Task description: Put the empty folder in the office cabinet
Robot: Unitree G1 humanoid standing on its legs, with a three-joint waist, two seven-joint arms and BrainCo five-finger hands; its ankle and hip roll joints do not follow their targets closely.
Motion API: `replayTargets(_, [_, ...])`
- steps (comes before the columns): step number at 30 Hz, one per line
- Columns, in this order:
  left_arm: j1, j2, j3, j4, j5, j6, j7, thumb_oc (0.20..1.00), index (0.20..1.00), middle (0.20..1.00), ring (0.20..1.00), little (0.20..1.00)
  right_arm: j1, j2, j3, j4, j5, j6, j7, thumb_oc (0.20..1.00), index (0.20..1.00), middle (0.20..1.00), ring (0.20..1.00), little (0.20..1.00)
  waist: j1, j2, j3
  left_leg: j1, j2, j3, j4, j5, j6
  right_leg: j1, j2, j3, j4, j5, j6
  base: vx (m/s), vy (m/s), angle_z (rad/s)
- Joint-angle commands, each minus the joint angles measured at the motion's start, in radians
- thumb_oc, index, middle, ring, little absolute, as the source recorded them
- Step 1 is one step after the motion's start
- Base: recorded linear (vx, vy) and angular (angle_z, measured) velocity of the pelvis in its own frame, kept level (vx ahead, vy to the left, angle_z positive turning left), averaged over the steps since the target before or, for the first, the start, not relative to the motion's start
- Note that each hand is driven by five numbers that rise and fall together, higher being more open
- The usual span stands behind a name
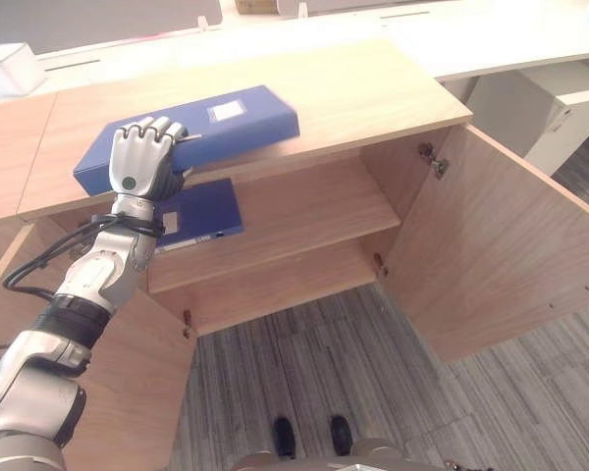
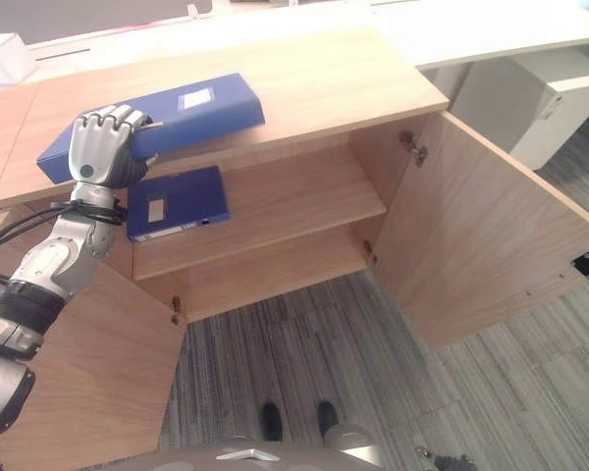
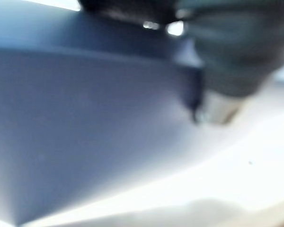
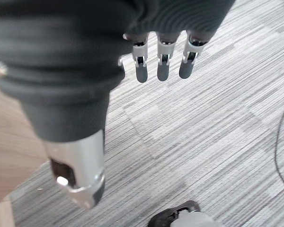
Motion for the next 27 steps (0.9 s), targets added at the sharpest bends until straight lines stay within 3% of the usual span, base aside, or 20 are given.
replayTargets(1, [-0.028,-0.082,0.196,-0.162,-0.238,-0.093,0.097,0.200,0.200,0.200,0.200,0.200,-0.008,-0.021,0.027,-0.022,0.020,-0.013,-0.015,1.000,1.000,1.000,1.000,1.000,0.014,-0.005,-0.119,0.036,0.067,0.004,0.001,-0.116,-0.091,0.023,-0.065,-0.045,-0.003,-0.028,0.096,0.00,-0.006,0.07])
replayTargets(5, [0.025,-0.153,0.275,-0.277,-0.417,-0.152,0.091,0.200,0.200,0.200,0.200,0.200,-0.047,-0.036,0.048,-0.128,0.034,-0.033,-0.022,1.000,1.000,1.000,1.000,1.000,0.020,-0.004,-0.137,0.063,0.068,0.002,0.001,-0.118,-0.090,0.046,-0.060,-0.048,0.002,-0.035,0.088,0.00,0.000,0.07])
replayTargets(6, [0.052,-0.191,0.292,-0.318,-0.549,-0.194,0.090,0.200,0.200,0.200,0.200,0.200,-0.069,-0.053,0.052,-0.241,0.058,-0.059,-0.030,1.000,1.000,1.000,1.000,1.000,0.028,-0.006,-0.148,0.073,0.070,0.001,0.001,-0.115,-0.090,0.055,-0.059,-0.053,0.006,-0.038,0.084,0.00,0.005,0.06])
replayTargets(8, [0.092,-0.224,0.301,-0.350,-0.706,-0.243,0.045,0.200,0.200,0.200,0.200,0.200,-0.099,-0.079,0.045,-0.354,0.090,-0.083,-0.043,1.000,1.000,1.000,1.000,1.000,0.035,-0.006,-0.155,0.084,0.072,-0.002,0.001,-0.114,-0.089,0.064,-0.059,-0.060,0.011,-0.044,0.080,0.00,0.002,0.05])
replayTargets(9, [0.095,-0.224,0.304,-0.352,-0.711,-0.244,0.041,0.200,0.200,0.200,0.200,0.200,-0.097,-0.080,0.046,-0.358,0.090,-0.081,-0.044,1.000,1.000,1.000,1.000,1.000,0.035,-0.004,-0.155,0.085,0.072,-0.002,0.001,-0.115,-0.089,0.065,-0.058,-0.060,0.012,-0.044,0.080,0.00,0.000,0.05])
replayTargets(11, [0.181,-0.264,0.310,-0.374,-0.889,-0.282,-0.037,0.200,0.200,0.200,0.200,0.200,-0.123,-0.117,0.029,-0.534,0.132,-0.112,-0.050,1.000,1.000,1.000,1.000,1.000,0.045,-0.007,-0.162,0.088,0.074,-0.006,0.001,-0.104,-0.087,0.067,-0.059,-0.065,0.019,-0.044,0.074,-0.02,0.003,0.05])
replayTargets(18, [0.403,-0.327,0.294,-0.417,-1.131,-0.257,-0.216,0.200,0.200,0.200,0.200,0.200,-0.156,-0.176,-0.026,-0.853,0.197,-0.157,-0.061,1.000,1.000,1.000,1.000,1.000,0.069,-0.014,-0.162,0.100,0.073,-0.023,0.001,-0.110,-0.083,0.086,-0.061,-0.086,0.016,-0.056,0.070,0.01,0.009,0.12])
replayTargets(27, [0.443,-0.319,0.196,-0.454,-1.250,-0.216,-0.329,0.200,0.200,0.200,0.200,0.200,-0.306,-0.219,0.003,-0.965,0.398,-0.197,-0.011,1.000,1.000,1.000,1.000,1.000,0.102,-0.028,-0.153,0.092,0.070,-0.039,0.001,-0.107,-0.080,0.089,-0.065,-0.099,0.011,-0.052,0.072,-0.01,0.005,0.11])
